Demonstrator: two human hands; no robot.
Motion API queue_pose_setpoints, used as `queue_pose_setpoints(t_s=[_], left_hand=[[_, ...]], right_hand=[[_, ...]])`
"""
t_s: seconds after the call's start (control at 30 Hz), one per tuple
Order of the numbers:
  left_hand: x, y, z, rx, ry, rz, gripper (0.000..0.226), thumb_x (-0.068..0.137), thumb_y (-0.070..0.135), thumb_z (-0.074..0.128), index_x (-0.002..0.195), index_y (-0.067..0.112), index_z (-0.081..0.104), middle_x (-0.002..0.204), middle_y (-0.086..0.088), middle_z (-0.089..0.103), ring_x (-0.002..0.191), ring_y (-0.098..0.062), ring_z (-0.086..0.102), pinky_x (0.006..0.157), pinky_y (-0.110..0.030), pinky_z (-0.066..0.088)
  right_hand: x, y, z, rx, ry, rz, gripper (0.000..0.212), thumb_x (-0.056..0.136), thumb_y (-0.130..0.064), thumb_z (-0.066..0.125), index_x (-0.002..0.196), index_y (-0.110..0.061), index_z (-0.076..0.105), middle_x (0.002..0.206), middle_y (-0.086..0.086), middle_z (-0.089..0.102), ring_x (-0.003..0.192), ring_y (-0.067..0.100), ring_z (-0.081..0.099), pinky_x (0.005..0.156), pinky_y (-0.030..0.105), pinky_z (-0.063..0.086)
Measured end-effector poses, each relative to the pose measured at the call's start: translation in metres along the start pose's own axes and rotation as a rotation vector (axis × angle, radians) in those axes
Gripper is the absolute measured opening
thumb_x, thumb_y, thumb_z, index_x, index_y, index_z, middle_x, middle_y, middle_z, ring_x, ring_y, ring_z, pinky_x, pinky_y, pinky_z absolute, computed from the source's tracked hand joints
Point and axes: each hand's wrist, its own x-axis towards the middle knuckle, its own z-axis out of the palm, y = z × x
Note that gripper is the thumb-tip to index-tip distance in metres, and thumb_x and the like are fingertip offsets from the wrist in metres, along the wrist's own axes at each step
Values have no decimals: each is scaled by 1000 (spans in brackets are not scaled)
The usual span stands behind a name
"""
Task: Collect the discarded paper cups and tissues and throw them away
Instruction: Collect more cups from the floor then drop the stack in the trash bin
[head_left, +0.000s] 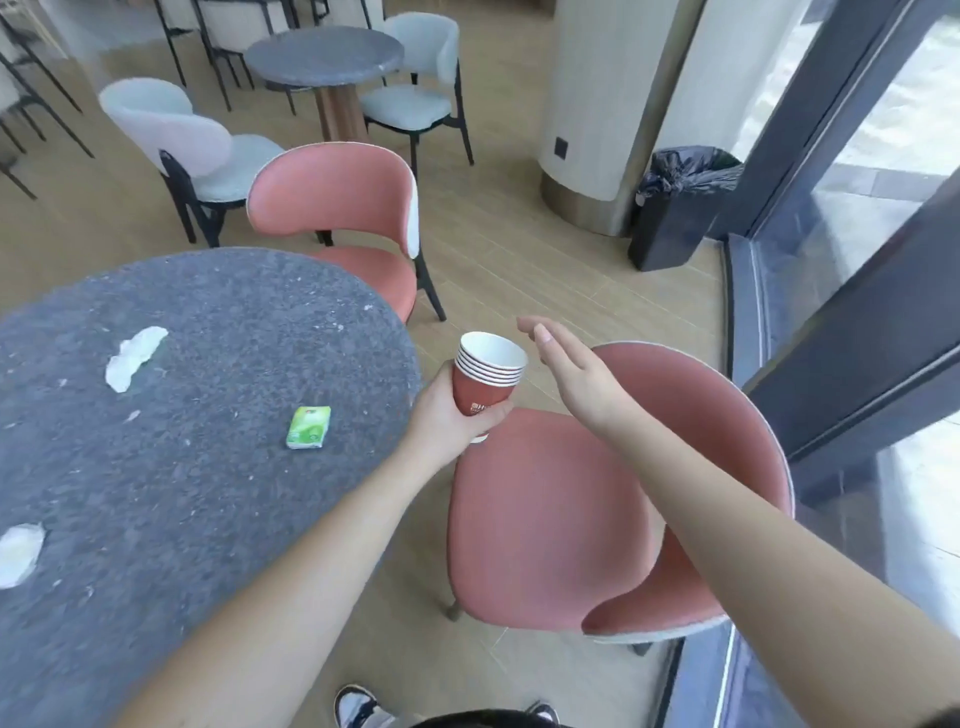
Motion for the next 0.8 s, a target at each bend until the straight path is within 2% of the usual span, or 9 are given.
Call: queue_pose_setpoints(t_s=[0.07, 0.13, 0.2, 0.3, 0.4, 0.47, 0.53, 0.67, 0.8], left_hand=[[-3, 16, 32, -3, -27, 8, 63, 53, 71, 73, 105, 42, 52, 98, 22, 64, 91, -1, 63, 73, -19, 46], [-5, 31, 58, -19, -52, 24, 58, 58, 67, 78, 104, 43, 52, 99, 23, 64, 90, 4, 61, 70, -15, 44], [-6, 46, 80, -7, -86, 38, 53, 64, 59, 82, 104, 42, 52, 97, 25, 62, 86, 10, 59, 67, -12, 42], [-3, 63, 106, -12, -149, 63, 42, 70, 51, 85, 95, 45, 52, 94, 26, 62, 81, 20, 58, 60, -5, 42], [3, 73, 125, -4, -205, 86, 45, 67, 57, 83, 99, 46, 53, 97, 26, 64, 85, 24, 56, 62, 0, 40], [10, 79, 134, 0, -233, 100, 50, 61, 66, 78, 100, 47, 53, 97, 27, 64, 86, 24, 56, 61, 1, 40], [16, 81, 140, 3, -266, 114, 51, 60, 68, 77, 100, 47, 52, 97, 27, 64, 85, 25, 55, 61, 2, 39], [23, 80, 133, -25, -244, 110, 45, 63, 61, 80, 96, 48, 52, 95, 26, 63, 83, 25, 56, 58, 2, 40], [21, 65, 99, -49, -171, 61, 46, 71, 47, 85, 103, 38, 55, 97, 24, 63, 80, 25, 57, 56, 1, 42]], right_hand=[[-18, 17, -35, 6, 52, 25, 41, 107, -43, 35, 139, -26, 54, 122, -24, 58, 115, -4, 51, 105, 23, 35], [-33, 33, -63, 6, 104, 47, 40, 106, -46, 37, 137, -28, 56, 116, -27, 58, 109, -8, 52, 102, 21, 36], [-46, 47, -86, 15, 151, 75, 37, 104, -48, 39, 132, -32, 58, 123, -17, 62, 108, -9, 56, 99, 17, 38], [-62, 63, -111, 73, 207, 109, 38, 103, -46, 42, 130, -26, 60, 116, -3, 67, 94, -17, 58, 85, 4, 41], [-76, 72, -127, 51, 277, 146, 38, 97, -57, 41, 123, -40, 62, 118, -25, 66, 110, -14, 56, 94, 8, 40], [-81, 75, -133, 41, 324, 174, 33, 91, -65, 40, 112, -52, 61, 110, -37, 64, 106, -17, 56, 88, 2, 39], [-82, 79, -133, 82, 378, 191, 36, 89, -66, 40, 114, -49, 61, 111, -36, 64, 109, -15, 56, 92, 10, 40], [-67, 81, -127, 118, 371, 170, 58, 88, -69, 40, 133, -36, 58, 132, -20, 61, 128, -1, 52, 113, 39, 40], [-43, 67, -103, 188, 293, 136, 63, 85, -70, 45, 137, -37, 54, 135, -18, 60, 125, -2, 54, 114, 39, 40]])
